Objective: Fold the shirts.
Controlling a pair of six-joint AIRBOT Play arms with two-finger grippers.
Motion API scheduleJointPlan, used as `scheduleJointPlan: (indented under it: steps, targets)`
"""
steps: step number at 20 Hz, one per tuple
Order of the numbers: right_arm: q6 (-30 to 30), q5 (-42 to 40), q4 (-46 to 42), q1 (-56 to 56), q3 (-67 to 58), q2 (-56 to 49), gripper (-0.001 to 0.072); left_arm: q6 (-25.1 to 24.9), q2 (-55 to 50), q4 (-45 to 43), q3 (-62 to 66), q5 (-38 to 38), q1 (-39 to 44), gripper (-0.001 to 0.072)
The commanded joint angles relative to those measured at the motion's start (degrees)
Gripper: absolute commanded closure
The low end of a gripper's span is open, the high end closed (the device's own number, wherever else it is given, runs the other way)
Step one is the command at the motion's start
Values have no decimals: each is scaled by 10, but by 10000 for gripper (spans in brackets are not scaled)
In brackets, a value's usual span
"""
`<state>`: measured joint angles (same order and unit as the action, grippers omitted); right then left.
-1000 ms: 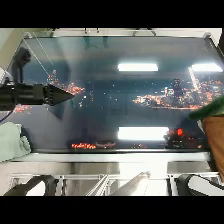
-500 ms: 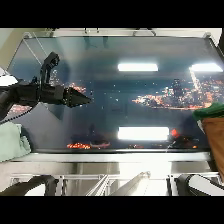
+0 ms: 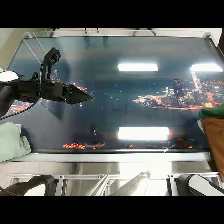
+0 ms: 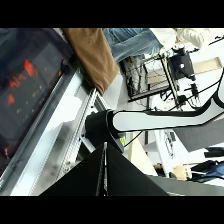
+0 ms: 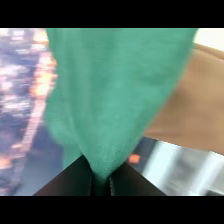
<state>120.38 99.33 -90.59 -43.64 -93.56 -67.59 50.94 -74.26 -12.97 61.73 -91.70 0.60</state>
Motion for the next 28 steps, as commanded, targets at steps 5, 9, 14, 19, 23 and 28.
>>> scheduleJointPlan:
  steps: [5, 9, 14, 19, 23, 28]
  targets:
    - [-36, 53, -148, 0, 138, 13, 682, -6, -1, 1, 1, -11, -14, 691]
    - [-23, -7, -183, -2, 257, 19, 682, -3, -1, 2, 1, -18, -13, 692]
    - [-9, -65, -183, -57, 342, 19, 540, 2, -1, 10, 1, -25, -13, 692]
    - [-75, -14, -177, -108, 343, 19, 13, 1, -1, 11, 1, -19, -13, 692]
    - [-75, -57, -31, -93, 308, 19, 13, 1, 0, 24, 2, -14, -18, 692]
    - [-166, -224, 335, -23, 266, 20, 676, 17, 0, 50, 51, -13, -67, 702]
